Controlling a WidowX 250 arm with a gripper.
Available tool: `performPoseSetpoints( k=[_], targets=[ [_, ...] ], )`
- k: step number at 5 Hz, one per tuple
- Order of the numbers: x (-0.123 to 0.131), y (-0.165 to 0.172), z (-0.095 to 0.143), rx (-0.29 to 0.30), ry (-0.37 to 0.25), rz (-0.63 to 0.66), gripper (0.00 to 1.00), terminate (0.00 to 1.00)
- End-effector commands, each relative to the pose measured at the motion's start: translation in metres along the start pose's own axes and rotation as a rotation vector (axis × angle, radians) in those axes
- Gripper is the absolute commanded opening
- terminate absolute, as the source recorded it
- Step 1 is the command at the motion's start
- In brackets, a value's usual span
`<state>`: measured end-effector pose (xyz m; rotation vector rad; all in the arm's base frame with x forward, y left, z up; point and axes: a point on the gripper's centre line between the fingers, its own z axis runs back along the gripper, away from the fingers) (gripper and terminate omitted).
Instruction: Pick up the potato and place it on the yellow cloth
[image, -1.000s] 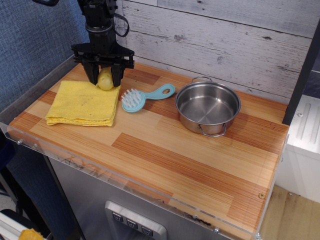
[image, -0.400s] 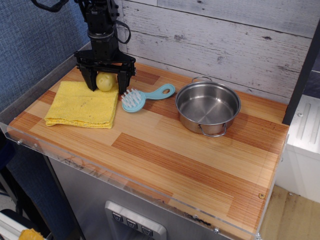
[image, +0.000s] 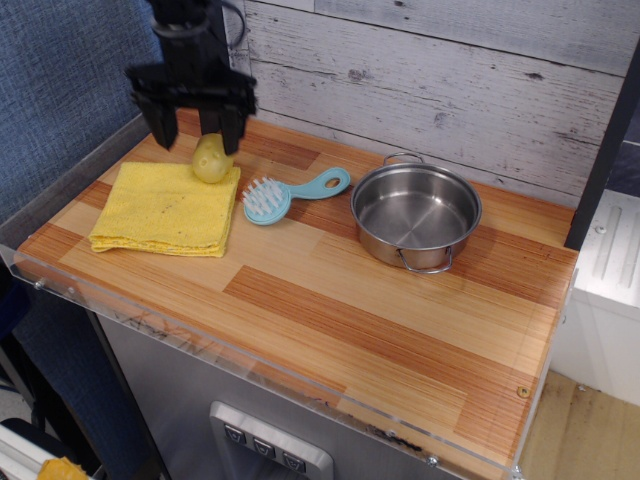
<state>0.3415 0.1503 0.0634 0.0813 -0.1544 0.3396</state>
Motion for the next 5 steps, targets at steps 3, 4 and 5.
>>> performPoseSetpoints(
  k=[3, 4, 5],
  targets=[
    [-0.049, 0.022, 0.143, 0.034, -0.229, -0.051, 1.00, 0.00],
    [-0.049, 0.022, 0.143, 0.034, -0.229, -0.051, 1.00, 0.00],
    [-0.049, 0.022, 0.143, 0.034, -0.229, -0.051, 1.00, 0.00]
  ],
)
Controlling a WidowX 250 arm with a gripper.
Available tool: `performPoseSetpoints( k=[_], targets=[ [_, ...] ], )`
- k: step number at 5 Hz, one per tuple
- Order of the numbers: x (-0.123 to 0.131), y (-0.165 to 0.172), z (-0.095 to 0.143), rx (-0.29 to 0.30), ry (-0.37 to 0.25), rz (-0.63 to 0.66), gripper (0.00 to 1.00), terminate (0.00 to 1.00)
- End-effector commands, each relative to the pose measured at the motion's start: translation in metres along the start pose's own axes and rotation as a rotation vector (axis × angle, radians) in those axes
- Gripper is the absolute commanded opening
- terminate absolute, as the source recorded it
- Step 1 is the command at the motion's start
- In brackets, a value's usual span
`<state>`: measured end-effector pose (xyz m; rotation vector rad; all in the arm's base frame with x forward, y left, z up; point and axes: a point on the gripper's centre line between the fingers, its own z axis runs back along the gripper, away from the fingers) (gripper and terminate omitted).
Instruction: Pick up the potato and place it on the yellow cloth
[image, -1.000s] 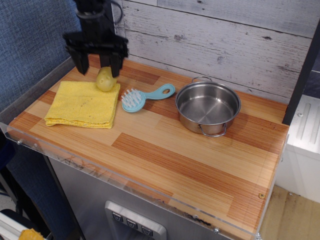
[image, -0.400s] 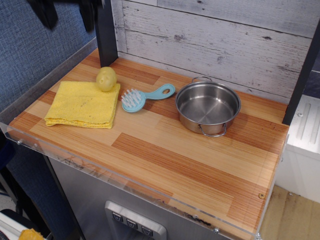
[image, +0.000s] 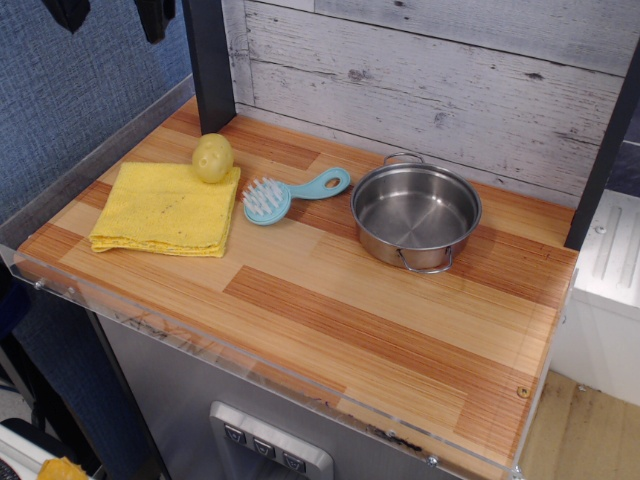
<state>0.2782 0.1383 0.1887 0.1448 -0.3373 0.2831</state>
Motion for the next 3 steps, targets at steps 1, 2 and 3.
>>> performPoseSetpoints(
  k=[1, 2, 3],
  targets=[
    [-0.0049, 0.0049, 0.0110, 0.007, -0.037, -0.001, 1.00, 0.00],
    [-0.0049, 0.0049, 0.0110, 0.007, -0.037, -0.001, 1.00, 0.00],
    [-0.0049, 0.0049, 0.0110, 0.007, -0.037, -0.001, 1.00, 1.00]
  ],
)
